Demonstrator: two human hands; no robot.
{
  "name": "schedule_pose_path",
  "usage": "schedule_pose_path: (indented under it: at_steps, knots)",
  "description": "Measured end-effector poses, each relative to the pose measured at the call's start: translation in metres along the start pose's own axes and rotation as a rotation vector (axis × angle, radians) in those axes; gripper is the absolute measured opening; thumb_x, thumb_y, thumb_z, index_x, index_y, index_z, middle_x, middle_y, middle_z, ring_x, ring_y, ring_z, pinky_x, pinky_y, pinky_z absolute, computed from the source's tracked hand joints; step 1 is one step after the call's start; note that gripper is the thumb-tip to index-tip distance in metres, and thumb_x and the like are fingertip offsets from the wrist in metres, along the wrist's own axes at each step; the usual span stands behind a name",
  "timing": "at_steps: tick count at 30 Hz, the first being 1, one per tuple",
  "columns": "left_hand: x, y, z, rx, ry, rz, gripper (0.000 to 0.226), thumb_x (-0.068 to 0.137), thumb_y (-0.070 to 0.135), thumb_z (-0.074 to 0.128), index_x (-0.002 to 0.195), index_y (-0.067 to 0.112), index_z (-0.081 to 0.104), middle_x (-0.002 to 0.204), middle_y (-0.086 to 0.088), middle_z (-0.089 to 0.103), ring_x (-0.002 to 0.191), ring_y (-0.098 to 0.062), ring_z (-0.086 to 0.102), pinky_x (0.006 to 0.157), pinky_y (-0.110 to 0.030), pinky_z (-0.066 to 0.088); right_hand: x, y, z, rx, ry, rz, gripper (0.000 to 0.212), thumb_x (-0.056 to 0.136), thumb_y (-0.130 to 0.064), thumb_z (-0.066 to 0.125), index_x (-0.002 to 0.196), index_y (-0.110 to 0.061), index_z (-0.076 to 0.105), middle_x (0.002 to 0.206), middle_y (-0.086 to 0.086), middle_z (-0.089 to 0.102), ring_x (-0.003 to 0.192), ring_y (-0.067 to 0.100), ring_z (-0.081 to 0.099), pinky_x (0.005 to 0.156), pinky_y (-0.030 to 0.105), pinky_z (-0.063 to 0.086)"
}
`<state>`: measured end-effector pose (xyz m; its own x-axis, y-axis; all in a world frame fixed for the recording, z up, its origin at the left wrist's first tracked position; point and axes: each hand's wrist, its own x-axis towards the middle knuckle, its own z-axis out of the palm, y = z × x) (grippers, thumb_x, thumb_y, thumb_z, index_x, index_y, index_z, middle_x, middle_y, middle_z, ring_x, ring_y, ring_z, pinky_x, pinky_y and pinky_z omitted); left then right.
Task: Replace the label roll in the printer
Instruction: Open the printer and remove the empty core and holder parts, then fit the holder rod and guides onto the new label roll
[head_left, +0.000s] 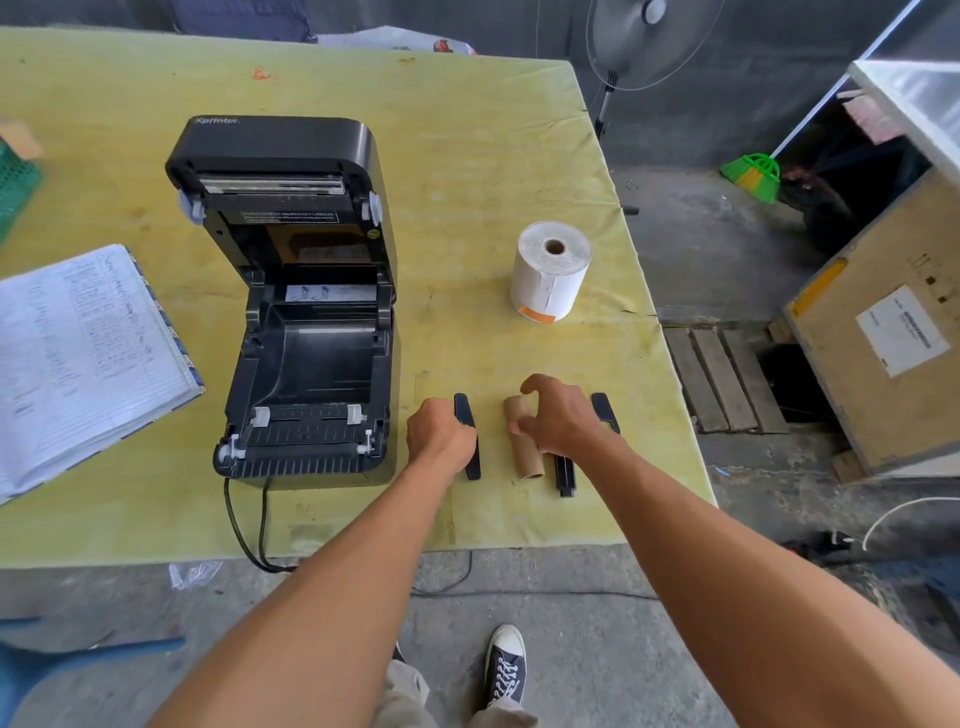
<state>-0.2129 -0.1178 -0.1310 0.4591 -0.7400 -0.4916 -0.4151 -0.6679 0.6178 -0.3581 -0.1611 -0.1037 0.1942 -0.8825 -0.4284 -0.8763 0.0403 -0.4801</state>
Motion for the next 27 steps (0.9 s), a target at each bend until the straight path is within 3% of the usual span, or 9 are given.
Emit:
schedule_pose_path:
  at_steps: [5, 12, 18, 23, 27]
  knots:
    - [-0.001, -0.006, 0.003, 0.089, 0.081, 0.0, 0.006, 0.082, 0.011, 0.072, 0.082, 0.006, 0.068, 0.088, -0.009, 0.07, 0.078, -0.029, 0.066, 0.061, -0.032, 0.053, 0.0, 0.003, -0.001, 0.011, 0.007, -0.001, 0.045, 0.086, -0.023, 0.073, 0.128, -0.019, 0.058, 0.118, 0.016, 0.065, 0.093, 0.037, 0.068, 0.084, 0.042, 0.055]
    - [-0.018, -0.009, 0.01, 0.31, 0.125, 0.108, 0.039, 0.083, 0.023, 0.076, 0.108, 0.009, 0.049, 0.101, -0.012, 0.057, 0.077, -0.025, 0.053, 0.057, -0.036, 0.041, -0.001, 0.003, 0.001, 0.038, 0.02, 0.013, 0.044, 0.086, -0.023, 0.073, 0.128, -0.021, 0.058, 0.117, 0.016, 0.066, 0.09, 0.036, 0.068, 0.084, 0.043, 0.057]
    - [-0.016, -0.009, 0.006, 0.284, 0.108, 0.132, 0.029, 0.088, 0.016, 0.071, 0.104, 0.005, 0.049, 0.089, -0.009, 0.055, 0.075, -0.026, 0.053, 0.057, -0.035, 0.043, -0.003, 0.002, 0.0, 0.043, 0.012, 0.017, 0.046, 0.087, -0.025, 0.073, 0.13, -0.021, 0.057, 0.12, 0.017, 0.063, 0.092, 0.037, 0.068, 0.086, 0.044, 0.057]
    - [-0.014, -0.015, 0.004, 0.379, 0.129, 0.137, 0.022, 0.094, 0.003, 0.058, 0.114, 0.003, 0.05, 0.097, -0.012, 0.061, 0.078, -0.022, 0.058, 0.064, -0.032, 0.053, -0.007, 0.004, -0.002, 0.042, 0.029, 0.011, 0.047, 0.09, -0.028, 0.07, 0.133, -0.02, 0.055, 0.12, 0.016, 0.064, 0.089, 0.034, 0.069, 0.082, 0.038, 0.056]
    - [-0.016, -0.006, -0.005, 0.413, 0.144, 0.194, 0.024, 0.093, 0.004, 0.06, 0.115, 0.005, 0.051, 0.094, -0.009, 0.062, 0.074, -0.021, 0.059, 0.062, -0.034, 0.053, -0.01, 0.007, -0.015, 0.062, 0.059, 0.016, 0.048, 0.091, -0.032, 0.067, 0.135, -0.018, 0.053, 0.124, 0.015, 0.063, 0.102, 0.035, 0.065, 0.088, 0.037, 0.052]
